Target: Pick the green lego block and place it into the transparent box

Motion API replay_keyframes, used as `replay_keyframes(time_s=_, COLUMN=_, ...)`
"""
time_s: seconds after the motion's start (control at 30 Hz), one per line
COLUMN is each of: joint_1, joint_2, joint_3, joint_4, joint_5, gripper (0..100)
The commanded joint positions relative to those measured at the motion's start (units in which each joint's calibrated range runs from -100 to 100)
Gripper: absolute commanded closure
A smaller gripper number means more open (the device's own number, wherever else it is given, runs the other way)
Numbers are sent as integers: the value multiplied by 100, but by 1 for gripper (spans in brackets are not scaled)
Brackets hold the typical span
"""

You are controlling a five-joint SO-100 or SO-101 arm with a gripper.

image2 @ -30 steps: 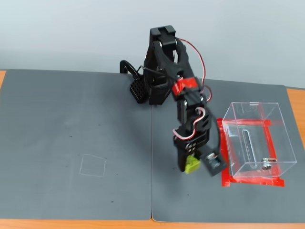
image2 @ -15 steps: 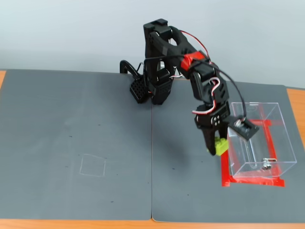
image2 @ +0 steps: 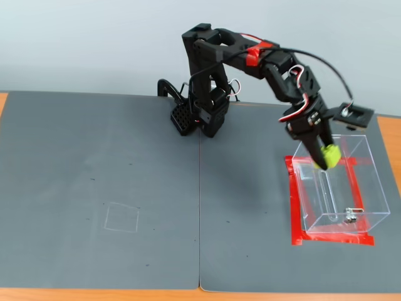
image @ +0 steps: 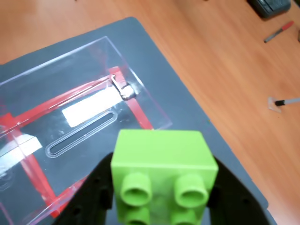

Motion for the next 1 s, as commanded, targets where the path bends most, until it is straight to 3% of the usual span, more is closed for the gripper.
replay_keyframes(time_s=0.0, joint_1=-373, joint_2=-202, joint_3=-313, joint_4=-82, joint_5=0, gripper=94)
replay_keyframes(time_s=0.83, joint_1=-1179, joint_2=1409, joint_3=-1154, joint_4=-82, joint_5=-11, gripper=93)
replay_keyframes(time_s=0.97, joint_1=-1179, joint_2=1409, joint_3=-1154, joint_4=-82, joint_5=0, gripper=88)
